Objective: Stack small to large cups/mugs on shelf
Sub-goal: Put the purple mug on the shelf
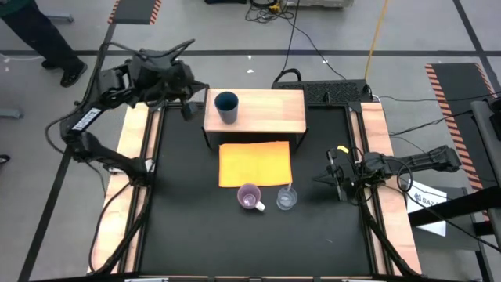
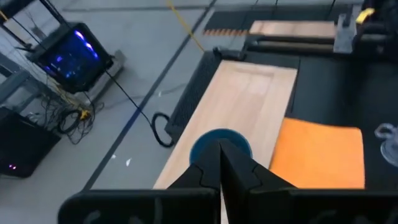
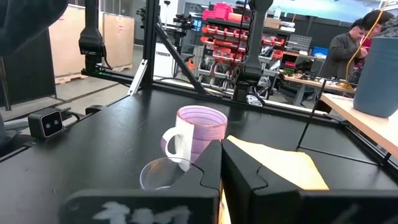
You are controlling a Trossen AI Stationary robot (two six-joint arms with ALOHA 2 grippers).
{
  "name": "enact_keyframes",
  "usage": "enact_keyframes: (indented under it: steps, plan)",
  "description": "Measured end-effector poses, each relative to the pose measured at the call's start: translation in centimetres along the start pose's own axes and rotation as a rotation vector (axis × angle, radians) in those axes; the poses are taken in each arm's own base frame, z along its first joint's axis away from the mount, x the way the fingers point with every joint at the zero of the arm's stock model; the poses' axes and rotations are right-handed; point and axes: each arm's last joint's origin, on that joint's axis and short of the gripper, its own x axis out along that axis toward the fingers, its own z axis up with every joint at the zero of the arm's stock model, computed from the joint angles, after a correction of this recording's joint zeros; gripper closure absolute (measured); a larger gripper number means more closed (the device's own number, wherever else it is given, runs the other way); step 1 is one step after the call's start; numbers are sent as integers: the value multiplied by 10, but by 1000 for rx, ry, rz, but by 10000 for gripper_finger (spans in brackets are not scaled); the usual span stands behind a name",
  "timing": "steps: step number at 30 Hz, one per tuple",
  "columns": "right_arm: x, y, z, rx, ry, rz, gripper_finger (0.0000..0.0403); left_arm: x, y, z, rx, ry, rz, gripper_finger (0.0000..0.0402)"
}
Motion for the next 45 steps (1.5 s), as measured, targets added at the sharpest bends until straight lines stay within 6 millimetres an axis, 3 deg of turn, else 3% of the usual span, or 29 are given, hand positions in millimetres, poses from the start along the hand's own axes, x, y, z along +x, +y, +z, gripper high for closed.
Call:
enact_keyframes:
  steps: [11, 21, 45]
  plan:
    - [0, 0, 0, 3, 0, 0, 403, -19, -13, -62, -63, -280, -99, 401]
    - [0, 0, 0, 3, -1, 0, 403, -26, -21, -114, -121, -336, -87, 402]
    - [0, 0, 0, 30, -5, -1, 403, 15, -62, -221, -208, -589, -187, 402]
